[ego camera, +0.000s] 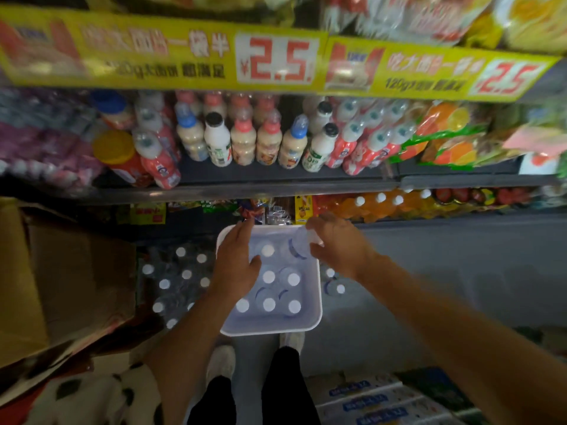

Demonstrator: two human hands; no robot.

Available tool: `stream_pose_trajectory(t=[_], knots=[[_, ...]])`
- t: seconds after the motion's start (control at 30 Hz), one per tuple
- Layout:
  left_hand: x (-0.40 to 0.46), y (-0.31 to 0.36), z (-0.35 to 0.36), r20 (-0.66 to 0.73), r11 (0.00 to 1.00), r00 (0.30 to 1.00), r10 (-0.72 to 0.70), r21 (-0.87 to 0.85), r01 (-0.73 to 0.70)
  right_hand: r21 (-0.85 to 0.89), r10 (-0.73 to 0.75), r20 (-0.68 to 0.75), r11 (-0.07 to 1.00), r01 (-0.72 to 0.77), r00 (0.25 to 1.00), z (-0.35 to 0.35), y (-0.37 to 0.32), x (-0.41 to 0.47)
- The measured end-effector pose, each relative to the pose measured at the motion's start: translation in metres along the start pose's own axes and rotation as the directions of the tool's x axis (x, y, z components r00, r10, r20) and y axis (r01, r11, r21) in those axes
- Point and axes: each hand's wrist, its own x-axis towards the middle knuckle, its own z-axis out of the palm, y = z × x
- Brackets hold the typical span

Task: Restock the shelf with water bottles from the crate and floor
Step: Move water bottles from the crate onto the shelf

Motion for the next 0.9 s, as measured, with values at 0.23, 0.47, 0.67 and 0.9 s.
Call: stream_pose_trajectory(t=[0.23, 0.47, 0.67, 0.9], knots=[[-0.007, 0.067, -0.056, 0.190, 0.971, 0.954, 0.231, -0.113, -0.212, -0.060, -0.138, -0.039, 0.989, 0.135, 0.990, -0.129, -0.041, -0.059], [-0.051, 0.132, -0.132, 0.354, 0.904, 0.832, 0.428, -0.190, -0.384, -0.143, -0.258, -0.153, 0.961, 0.237, 0.954, -0.254, -0.102, -0.141], [-0.095, 0.192, -0.194, 0.308, 0.851, 0.801, 0.513, -0.304, -0.428, -0.152, -0.199, -0.272, 0.975, 0.162, 0.942, -0.342, -0.162, -0.204], [-0.130, 0.252, -0.259, 0.163, 0.761, 0.787, 0.596, -0.427, -0.488, -0.225, -0.166, -0.446, 0.972, 0.070, 0.880, -0.409, -0.215, -0.247]])
